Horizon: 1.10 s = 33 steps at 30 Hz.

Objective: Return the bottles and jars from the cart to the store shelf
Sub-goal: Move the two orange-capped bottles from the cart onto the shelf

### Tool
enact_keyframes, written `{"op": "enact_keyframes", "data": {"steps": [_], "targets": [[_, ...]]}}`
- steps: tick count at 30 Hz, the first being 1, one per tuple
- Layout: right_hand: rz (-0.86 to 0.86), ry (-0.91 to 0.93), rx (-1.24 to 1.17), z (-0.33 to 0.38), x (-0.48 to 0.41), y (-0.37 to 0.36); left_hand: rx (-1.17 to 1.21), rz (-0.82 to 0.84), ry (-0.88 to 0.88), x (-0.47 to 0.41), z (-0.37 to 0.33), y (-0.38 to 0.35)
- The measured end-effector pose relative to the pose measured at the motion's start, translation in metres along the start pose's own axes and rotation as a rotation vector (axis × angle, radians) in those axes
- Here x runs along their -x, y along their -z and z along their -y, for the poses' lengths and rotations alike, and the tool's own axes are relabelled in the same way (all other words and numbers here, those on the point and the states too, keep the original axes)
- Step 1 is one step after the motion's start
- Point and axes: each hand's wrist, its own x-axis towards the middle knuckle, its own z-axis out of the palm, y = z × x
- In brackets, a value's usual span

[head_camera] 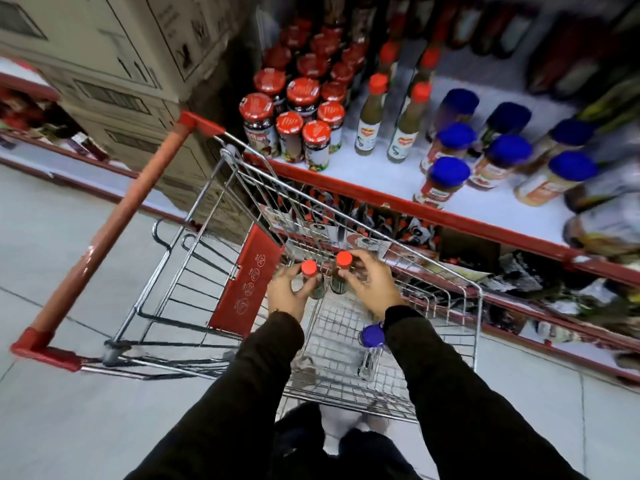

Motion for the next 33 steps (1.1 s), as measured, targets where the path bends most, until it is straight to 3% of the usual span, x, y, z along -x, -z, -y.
{"op": "enact_keyframes", "data": {"steps": [10, 19, 33], "targets": [[-0.384, 0.157, -0.02, 0.047, 0.004, 0.067, 0.232, -0.091, -0.241, -0.019, -0.078, 0.014], [-0.621, 0.198, -0.13, 0.098, -0.028, 0.113, 0.213, -0.205, -0.443, -0.074, -0.164, 0.022], [-0.616, 0.037, -0.084, 0.093, -0.087, 0.136, 0.108, -0.059, -0.354, -0.146, -0.198, -0.012]]}}
